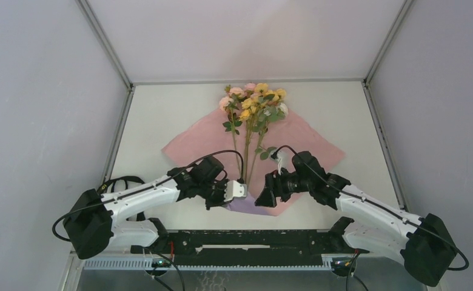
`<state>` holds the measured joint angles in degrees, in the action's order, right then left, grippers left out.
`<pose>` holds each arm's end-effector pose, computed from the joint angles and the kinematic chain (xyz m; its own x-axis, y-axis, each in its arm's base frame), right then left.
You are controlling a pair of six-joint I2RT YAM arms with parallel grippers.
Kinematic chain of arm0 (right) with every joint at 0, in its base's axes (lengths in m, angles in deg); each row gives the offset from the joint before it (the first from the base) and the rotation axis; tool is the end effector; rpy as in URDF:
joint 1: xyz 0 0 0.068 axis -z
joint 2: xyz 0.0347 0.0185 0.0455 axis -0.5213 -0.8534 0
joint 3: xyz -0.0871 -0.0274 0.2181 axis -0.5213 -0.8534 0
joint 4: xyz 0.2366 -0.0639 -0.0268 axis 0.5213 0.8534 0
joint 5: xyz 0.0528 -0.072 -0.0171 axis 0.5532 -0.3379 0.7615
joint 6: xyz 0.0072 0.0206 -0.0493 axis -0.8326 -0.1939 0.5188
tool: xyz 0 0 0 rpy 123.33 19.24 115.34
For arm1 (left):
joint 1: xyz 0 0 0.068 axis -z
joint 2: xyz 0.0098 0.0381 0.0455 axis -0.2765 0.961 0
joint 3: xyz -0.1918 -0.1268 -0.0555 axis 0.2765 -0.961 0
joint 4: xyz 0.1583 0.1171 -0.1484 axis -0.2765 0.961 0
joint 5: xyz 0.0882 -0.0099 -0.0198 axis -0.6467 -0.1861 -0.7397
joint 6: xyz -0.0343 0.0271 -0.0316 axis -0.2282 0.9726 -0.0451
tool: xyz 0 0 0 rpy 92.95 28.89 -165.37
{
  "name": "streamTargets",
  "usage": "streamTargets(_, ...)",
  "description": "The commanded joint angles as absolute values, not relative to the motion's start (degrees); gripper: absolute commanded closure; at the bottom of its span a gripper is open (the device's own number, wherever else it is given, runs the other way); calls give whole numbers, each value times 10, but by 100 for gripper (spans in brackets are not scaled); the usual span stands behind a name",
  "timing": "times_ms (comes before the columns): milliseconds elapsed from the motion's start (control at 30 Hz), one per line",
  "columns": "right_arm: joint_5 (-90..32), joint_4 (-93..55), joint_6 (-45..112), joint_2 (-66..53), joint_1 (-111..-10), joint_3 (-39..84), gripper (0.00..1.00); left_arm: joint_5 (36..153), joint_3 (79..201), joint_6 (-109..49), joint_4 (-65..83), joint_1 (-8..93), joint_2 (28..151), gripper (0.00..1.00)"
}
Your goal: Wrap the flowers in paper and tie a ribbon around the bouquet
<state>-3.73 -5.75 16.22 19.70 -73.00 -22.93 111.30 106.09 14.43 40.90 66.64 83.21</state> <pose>0.1406 0.1507 0.1949 -0.7777 -0.2333 -0.5838 -0.6147 0.4771 0.6282 0.1274 -0.1790 0.1675 -0.0041 0.7872 -0.6166 0.9990 -0.0237 -0.0368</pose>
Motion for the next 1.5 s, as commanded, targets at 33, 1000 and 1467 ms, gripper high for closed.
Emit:
streamTargets(33,-25,-136,175,159,-747,-254,14,1156,1098,125,413,655,846,100)
streamTargets(1000,-68,-344,136,120,-741,-363,100,1158,1116,127,444,598,863,49)
streamTargets(1467,-21,-264,165,74,-657,-298,100,1201,1189,111,494,559,932,32)
